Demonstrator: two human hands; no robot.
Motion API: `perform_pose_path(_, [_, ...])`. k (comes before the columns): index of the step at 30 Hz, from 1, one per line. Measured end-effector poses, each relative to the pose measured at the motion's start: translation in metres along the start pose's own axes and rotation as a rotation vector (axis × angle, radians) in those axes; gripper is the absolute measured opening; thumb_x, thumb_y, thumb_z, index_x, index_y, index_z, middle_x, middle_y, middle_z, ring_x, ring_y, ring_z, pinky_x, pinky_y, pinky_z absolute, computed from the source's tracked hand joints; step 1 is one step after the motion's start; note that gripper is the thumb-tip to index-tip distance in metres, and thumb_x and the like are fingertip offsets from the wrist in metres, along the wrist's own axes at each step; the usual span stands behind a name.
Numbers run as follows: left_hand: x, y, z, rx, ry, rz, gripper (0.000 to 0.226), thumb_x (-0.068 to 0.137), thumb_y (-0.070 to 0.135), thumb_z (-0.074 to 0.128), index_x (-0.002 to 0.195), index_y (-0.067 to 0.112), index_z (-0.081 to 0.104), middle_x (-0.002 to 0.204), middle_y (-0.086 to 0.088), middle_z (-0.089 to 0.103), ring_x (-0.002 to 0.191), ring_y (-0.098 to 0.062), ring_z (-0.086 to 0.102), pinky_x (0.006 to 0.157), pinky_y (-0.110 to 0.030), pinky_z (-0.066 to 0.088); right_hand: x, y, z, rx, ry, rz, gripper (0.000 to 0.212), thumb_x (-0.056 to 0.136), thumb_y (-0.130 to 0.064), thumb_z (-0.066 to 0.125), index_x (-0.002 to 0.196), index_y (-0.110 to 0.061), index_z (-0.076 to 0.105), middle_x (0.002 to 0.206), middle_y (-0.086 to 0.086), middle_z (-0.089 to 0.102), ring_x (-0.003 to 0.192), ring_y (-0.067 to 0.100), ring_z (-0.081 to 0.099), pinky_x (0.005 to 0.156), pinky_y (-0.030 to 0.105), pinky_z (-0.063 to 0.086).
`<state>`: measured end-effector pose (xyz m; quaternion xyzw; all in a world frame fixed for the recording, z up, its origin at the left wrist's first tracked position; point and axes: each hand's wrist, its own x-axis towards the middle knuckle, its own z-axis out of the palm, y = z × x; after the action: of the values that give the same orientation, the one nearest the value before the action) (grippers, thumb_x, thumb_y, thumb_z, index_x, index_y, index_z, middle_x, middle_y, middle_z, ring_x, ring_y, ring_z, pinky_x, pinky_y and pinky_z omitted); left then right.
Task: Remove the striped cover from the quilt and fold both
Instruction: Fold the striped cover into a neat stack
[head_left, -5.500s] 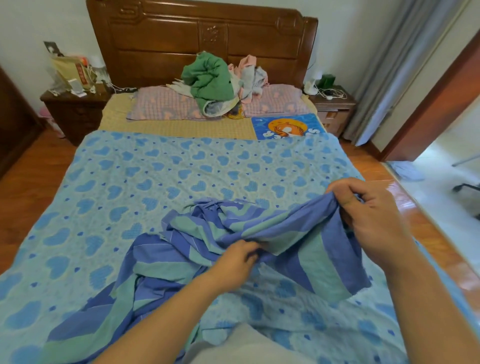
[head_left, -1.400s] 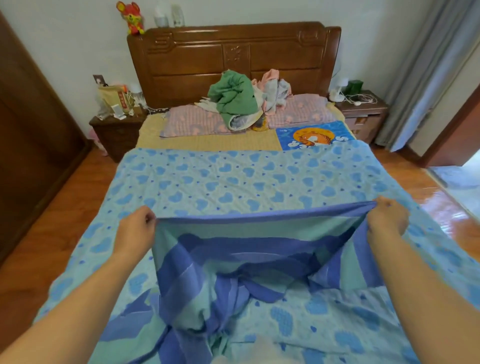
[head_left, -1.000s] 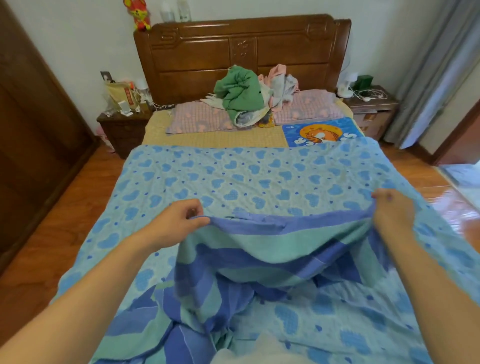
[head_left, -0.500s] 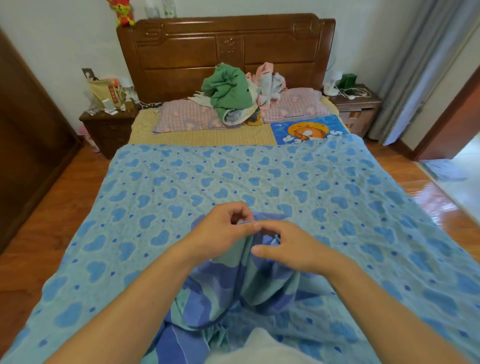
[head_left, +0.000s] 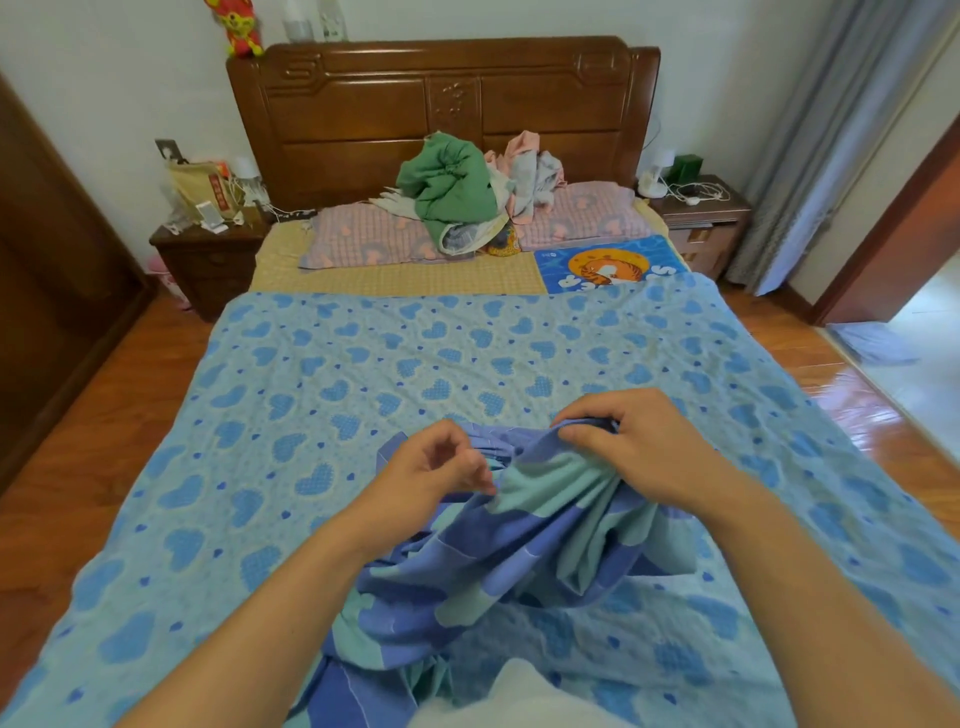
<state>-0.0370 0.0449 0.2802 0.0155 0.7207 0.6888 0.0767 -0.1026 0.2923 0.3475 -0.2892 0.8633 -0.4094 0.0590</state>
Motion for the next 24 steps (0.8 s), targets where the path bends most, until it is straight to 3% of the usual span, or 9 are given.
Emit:
perform_pose_path(4, [0.002, -0.002, 0.005, 0.064, 0.04, 0.021, 0.01, 0.094, 0.008, 0.067, 0.092, 0.002, 0.06, 0.091, -0.016, 0.072, 0.089, -0.029, 0.071, 0.084, -0.036, 0.056, -0.002, 0.001, -0.009, 0.041, 0.067, -0.034, 0.026, 0.093, -0.017, 0.066, 0.082, -0.039, 0.072, 0.089, -0.021, 0.071, 0.086, -0.002, 0.065, 0.074, 0.007, 0.042])
perform_pose_path(8, [0.01, -0.023, 0.019, 0.4, 0.08, 0.0, 0.012, 0.094, 0.024, 0.066, 0.107, 0.023, 0.064, 0.109, 0.013, 0.066, 0.102, 0.002, 0.059, 0.09, -0.013, 0.041, 0.0, -0.005, -0.015, 0.071, 0.108, -0.106, 0.019, 0.092, -0.008, 0.066, 0.089, -0.024, 0.076, 0.097, -0.015, 0.072, 0.094, 0.001, 0.065, 0.081, 0.012, 0.045])
perform_pose_path(10, [0.009, -0.039, 0.02, 0.503, 0.087, -0.011, 0.024, 0.091, 0.04, 0.067, 0.114, 0.032, 0.06, 0.116, 0.021, 0.06, 0.109, 0.008, 0.054, 0.089, -0.007, 0.038, 0.001, -0.003, -0.017, 0.125, 0.131, -0.066, 0.022, 0.093, -0.006, 0.064, 0.087, -0.025, 0.075, 0.082, -0.018, 0.071, 0.072, -0.001, 0.064, 0.066, 0.009, 0.043])
perform_pose_path(13, [0.004, -0.065, 0.014, 0.641, 0.04, -0.045, 0.022, 0.086, 0.054, 0.06, 0.098, 0.035, 0.057, 0.098, 0.019, 0.06, 0.089, 0.004, 0.055, 0.079, -0.018, 0.045, 0.001, 0.002, -0.017, 0.166, 0.17, 0.006, 0.024, 0.095, -0.009, 0.061, 0.085, -0.027, 0.073, 0.057, -0.023, 0.062, 0.045, 0.002, 0.051, 0.048, 0.007, 0.034])
perform_pose_path(15, [0.0, -0.081, 0.008, 0.748, -0.015, -0.069, 0.023, 0.088, 0.049, 0.055, 0.08, 0.029, 0.047, 0.076, 0.008, 0.052, 0.068, -0.007, 0.046, 0.068, -0.033, 0.044, 0.003, 0.006, -0.017, 0.136, 0.236, 0.039, 0.029, 0.095, -0.015, 0.063, 0.08, -0.038, 0.073, 0.071, -0.024, 0.068, 0.061, 0.001, 0.061, 0.056, 0.009, 0.041])
perform_pose_path(17, [-0.001, -0.087, -0.001, 0.785, 0.013, -0.113, 0.024, 0.096, 0.035, 0.05, 0.075, 0.029, 0.04, 0.069, 0.003, 0.047, 0.067, -0.016, 0.046, 0.065, -0.04, 0.04, 0.007, 0.011, -0.017, 0.097, 0.31, 0.088, 0.033, 0.094, -0.019, 0.064, 0.073, -0.044, 0.07, 0.081, -0.023, 0.069, 0.075, -0.004, 0.063, 0.064, 0.004, 0.041])
perform_pose_path(18, [0.001, -0.08, -0.008, 0.81, 0.122, -0.126, 0.024, 0.1, 0.029, 0.047, 0.077, 0.028, 0.041, 0.069, 0.002, 0.05, 0.07, -0.023, 0.051, 0.066, -0.041, 0.04, 0.009, 0.013, -0.018, 0.053, 0.337, 0.125, 0.032, 0.094, -0.02, 0.064, 0.07, -0.042, 0.069, 0.079, -0.019, 0.069, 0.075, -0.003, 0.063, 0.062, 0.005, 0.042])
perform_pose_path(21, [0.016, -0.011, -0.044, 0.703, 0.762, 0.039, 0.024, 0.105, 0.021, 0.044, 0.082, 0.016, 0.046, 0.074, -0.007, 0.054, 0.074, -0.033, 0.054, 0.067, -0.045, 0.042, 0.025, 0.016, -0.017, -0.114, 0.365, 0.226, 0.021, 0.095, -0.022, 0.061, 0.077, -0.03, 0.066, 0.079, -0.006, 0.068, 0.08, 0.014, 0.063, 0.068, 0.026, 0.043])
perform_pose_path(24, [0.003, 0.104, -0.062, 0.717, 1.064, 0.851, 0.02, 0.106, 0.023, 0.048, 0.086, 0.019, 0.052, 0.074, 0.015, 0.047, 0.068, 0.0, 0.045, 0.064, -0.018, 0.04, 0.043, 0.0, -0.017, -0.01, 0.607, 0.141, 0.015, 0.095, -0.024, 0.058, 0.087, -0.026, 0.07, 0.078, -0.009, 0.067, 0.074, 0.006, 0.06, 0.071, 0.024, 0.044])
